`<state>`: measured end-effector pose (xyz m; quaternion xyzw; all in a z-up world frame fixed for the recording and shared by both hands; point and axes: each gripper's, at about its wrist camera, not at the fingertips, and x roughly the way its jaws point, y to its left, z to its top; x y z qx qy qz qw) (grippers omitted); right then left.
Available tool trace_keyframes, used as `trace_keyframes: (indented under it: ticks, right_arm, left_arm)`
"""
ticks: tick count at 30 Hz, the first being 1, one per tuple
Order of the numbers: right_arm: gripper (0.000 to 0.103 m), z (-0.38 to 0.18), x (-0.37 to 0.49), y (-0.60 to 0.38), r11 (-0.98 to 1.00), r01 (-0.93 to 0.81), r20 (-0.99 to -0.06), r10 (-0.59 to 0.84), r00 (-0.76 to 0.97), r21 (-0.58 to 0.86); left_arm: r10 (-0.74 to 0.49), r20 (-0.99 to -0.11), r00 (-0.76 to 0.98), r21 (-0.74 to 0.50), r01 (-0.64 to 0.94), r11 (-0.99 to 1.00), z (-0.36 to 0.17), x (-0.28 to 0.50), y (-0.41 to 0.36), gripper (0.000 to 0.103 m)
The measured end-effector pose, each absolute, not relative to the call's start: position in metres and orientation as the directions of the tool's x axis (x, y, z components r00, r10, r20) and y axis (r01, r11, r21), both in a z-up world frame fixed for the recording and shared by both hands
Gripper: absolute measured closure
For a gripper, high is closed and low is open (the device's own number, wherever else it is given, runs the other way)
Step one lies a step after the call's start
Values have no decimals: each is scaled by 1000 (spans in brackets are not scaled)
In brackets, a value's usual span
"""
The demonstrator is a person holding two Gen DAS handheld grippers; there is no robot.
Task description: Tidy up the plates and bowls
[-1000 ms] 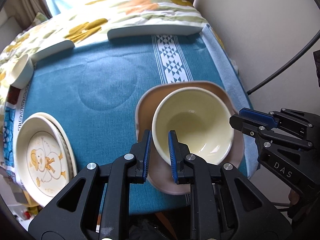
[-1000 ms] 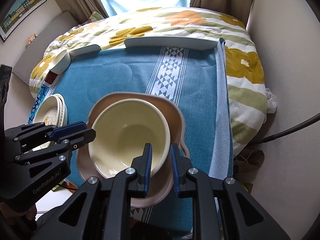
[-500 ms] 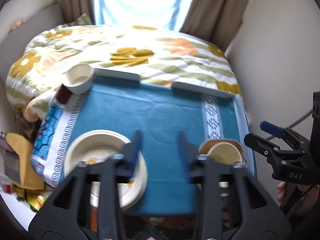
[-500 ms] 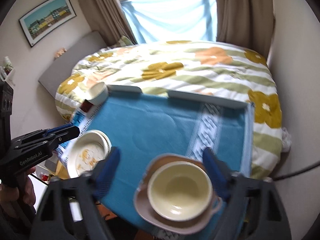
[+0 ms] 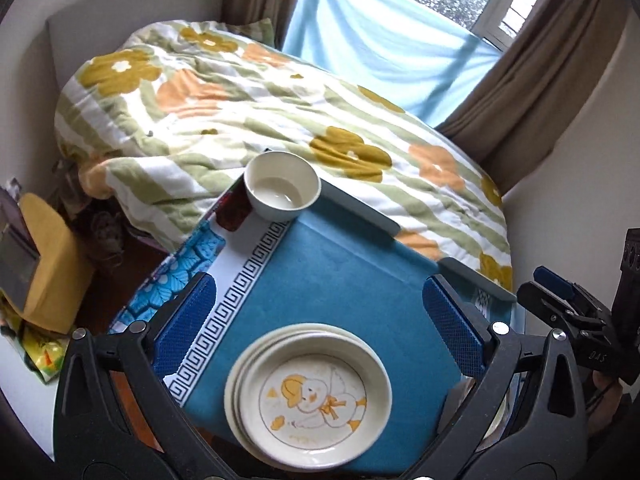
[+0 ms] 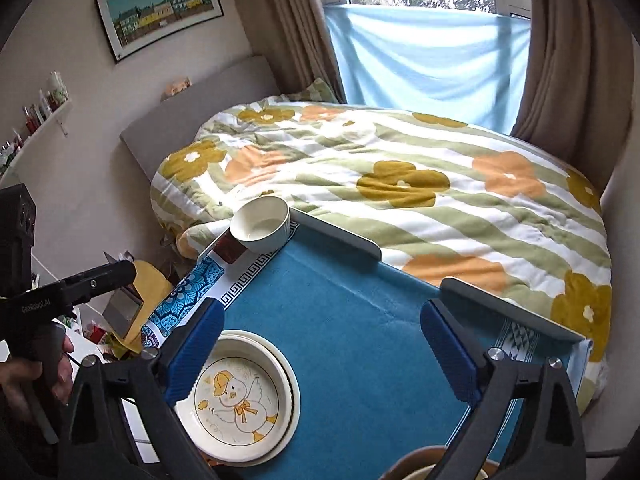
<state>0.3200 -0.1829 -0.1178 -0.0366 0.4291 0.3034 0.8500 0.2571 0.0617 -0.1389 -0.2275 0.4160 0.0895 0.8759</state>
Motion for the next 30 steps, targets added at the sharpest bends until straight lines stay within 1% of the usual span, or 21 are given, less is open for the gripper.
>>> trace_keyframes:
  ticks: [4,5,7,9,10,11,12,13,15,17,18,19,20,21,23,24,25,26,29,30]
  right_arm:
    - [5,-119,360,-144,788,-568,-711,540,450,239]
    - [5,-124,371,-133,785,-567,-713,545,440,250]
    - [5,-142,398,-111,776,-564,-739,550,389,281]
    - [5,-167,422,-87,774,-558,-767,543,341,300]
    - [5,-179,429,-79,775,-555,-777,538,327,303]
    - [6,-194,438,-70,777,-548,-787,533,311,310]
    - [9,-207,446,-63,778,-539,-792,534,296,323]
    - [18,-218,452,-60,781,-525,-794,537,285,340]
    - [28,-242,463,-49,782,-495,-797,547,255,378]
    - [36,-260,470,-40,779,-480,-800,555,229,403]
    - [42,-270,472,-34,775,-476,-801,560,214,415]
    - [43,-274,475,-29,774,-474,-804,559,201,420]
    - [44,-281,476,-23,773,-474,-809,556,189,421]
    - [49,-285,477,-19,771,-476,-811,556,181,422]
    - [55,-291,478,-14,769,-474,-812,557,172,428]
    - [60,-294,478,-12,769,-473,-812,558,168,430]
    - [67,-295,478,-12,768,-473,-812,560,165,433]
    - [71,-298,478,-11,767,-473,-815,558,160,433]
    - [79,-303,479,-8,770,-466,-813,558,164,435]
    - [84,-304,480,-8,768,-460,-810,565,159,446]
  left_arm:
    - [-52,-783,620,-366,-391,845,-161,293,104,3]
    - [-66,-785,616,-381,-396,835,-169,303,112,5]
    - [-104,-786,610,-418,-400,815,-189,324,128,12]
    - [-132,-790,599,-439,-403,803,-211,345,140,25]
    - [-146,-791,594,-449,-401,798,-224,356,146,28]
    - [-168,-790,589,-465,-398,790,-237,366,151,34]
    - [-190,-786,588,-484,-395,781,-250,375,155,38]
    - [-207,-783,587,-498,-391,774,-261,382,158,39]
    - [-231,-784,576,-510,-386,769,-283,398,163,49]
    - [-250,-785,567,-523,-389,758,-301,410,168,51]
    - [-256,-785,564,-528,-393,753,-309,415,171,52]
    - [-257,-785,563,-529,-395,751,-315,419,174,54]
    - [-257,-784,565,-532,-398,748,-320,422,176,58]
    - [-257,-781,568,-535,-399,745,-324,424,179,63]
    - [-248,-780,574,-534,-404,743,-328,426,183,67]
    - [-237,-783,576,-525,-407,748,-330,427,185,70]
    - [-223,-789,573,-511,-409,756,-332,429,186,73]
    - [-203,-798,568,-489,-413,768,-333,430,187,80]
    - [-186,-796,577,-478,-409,777,-333,429,189,82]
    - [-185,-794,579,-479,-407,778,-333,429,189,82]
